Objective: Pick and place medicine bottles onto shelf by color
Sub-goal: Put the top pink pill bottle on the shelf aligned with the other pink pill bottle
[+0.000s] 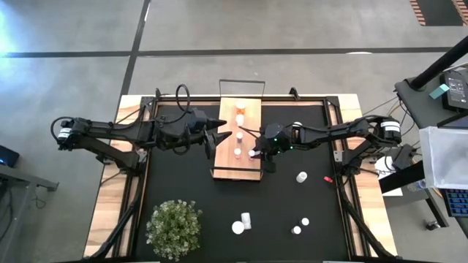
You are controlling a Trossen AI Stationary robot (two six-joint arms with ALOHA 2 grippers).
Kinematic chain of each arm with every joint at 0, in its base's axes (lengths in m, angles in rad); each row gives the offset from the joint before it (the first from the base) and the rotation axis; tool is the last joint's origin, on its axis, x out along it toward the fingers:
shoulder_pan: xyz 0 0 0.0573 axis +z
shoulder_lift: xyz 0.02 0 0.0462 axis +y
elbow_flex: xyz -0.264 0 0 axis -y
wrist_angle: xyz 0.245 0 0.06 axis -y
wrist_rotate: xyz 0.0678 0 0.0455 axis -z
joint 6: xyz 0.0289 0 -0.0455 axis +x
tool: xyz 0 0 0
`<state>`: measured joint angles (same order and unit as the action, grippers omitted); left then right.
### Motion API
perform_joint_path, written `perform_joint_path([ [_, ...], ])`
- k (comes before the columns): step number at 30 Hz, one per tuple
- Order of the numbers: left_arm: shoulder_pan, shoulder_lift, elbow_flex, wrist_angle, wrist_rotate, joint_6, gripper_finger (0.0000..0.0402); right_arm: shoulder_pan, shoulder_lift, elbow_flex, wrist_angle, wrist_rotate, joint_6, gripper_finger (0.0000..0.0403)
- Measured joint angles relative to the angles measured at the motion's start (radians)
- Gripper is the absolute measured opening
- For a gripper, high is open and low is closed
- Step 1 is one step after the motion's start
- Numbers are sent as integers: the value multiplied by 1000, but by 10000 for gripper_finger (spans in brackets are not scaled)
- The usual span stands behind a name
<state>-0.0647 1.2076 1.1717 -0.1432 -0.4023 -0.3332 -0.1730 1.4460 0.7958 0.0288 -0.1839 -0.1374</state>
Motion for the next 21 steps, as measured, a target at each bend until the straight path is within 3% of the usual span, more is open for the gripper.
perform_joint_path([
  [21, 5, 0, 0, -2, 0, 0, 208, 0, -9, 3, -61, -2, 61, 159],
])
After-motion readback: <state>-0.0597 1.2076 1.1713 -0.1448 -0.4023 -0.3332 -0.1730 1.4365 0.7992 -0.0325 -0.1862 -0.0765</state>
